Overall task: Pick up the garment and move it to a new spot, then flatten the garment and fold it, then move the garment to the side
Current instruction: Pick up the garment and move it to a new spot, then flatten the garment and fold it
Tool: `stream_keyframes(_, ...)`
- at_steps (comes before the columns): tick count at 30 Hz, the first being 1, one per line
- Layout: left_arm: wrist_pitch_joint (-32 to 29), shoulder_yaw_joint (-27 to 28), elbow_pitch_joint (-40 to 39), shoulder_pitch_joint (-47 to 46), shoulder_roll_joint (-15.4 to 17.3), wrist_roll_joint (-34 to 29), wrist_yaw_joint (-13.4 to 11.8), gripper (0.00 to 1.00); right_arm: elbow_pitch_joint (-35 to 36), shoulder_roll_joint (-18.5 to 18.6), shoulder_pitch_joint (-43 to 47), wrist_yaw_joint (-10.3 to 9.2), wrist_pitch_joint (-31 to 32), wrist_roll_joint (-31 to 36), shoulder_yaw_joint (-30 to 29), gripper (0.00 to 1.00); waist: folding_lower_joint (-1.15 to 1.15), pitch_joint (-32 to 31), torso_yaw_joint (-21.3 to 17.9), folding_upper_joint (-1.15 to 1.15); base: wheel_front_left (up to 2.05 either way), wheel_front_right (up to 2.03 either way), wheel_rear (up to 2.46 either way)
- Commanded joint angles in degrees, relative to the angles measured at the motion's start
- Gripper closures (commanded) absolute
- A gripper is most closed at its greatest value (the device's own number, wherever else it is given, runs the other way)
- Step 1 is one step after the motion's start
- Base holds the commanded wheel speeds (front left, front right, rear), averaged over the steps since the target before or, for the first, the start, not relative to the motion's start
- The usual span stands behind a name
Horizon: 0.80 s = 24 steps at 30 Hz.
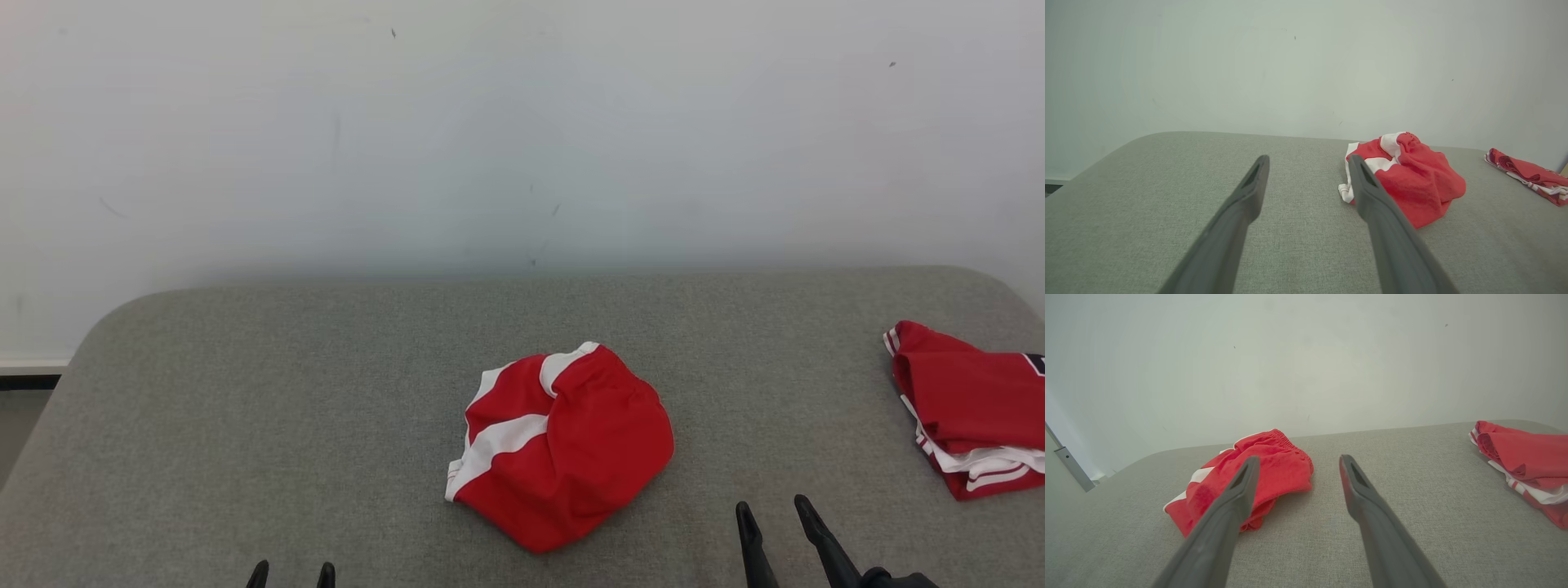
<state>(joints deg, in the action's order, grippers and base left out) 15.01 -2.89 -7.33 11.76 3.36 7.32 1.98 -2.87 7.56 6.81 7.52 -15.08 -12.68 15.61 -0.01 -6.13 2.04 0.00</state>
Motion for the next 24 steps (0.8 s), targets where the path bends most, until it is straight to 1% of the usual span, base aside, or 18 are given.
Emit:
stream_keyframes(1, 0.2, 0.4, -0.1, -0.3, -0.1, -0.5, 0.4, 0.00, 0.0, -0.1, 0.9, -0.07, 0.0, -0.3, 0.1, 0.00, 0.01, 0.1, -0.1, 0.00, 0.00, 0.00, 0.00)
stream_keyframes(12, 0.2, 0.8, 0.1, -0.4, -0.4, -0.8, 0.8, 0.00, -0.2, -0.1, 1.1, -0.07, 0.0, -0.4, 0.2, 0.00, 0.01, -0.1, -0.8, 0.00, 0.00, 0.00, 0.00)
stream_keyframes(24, 0.2, -0.1, 0.3, -0.9, -0.5, 0.2, -0.1, 0.00, -0.3, 0.3, 0.9, -0.07, 0.0, -0.2, -0.2, 0.00, 0.01, -0.3, -0.9, 0.00, 0.00, 0.00, 0.00)
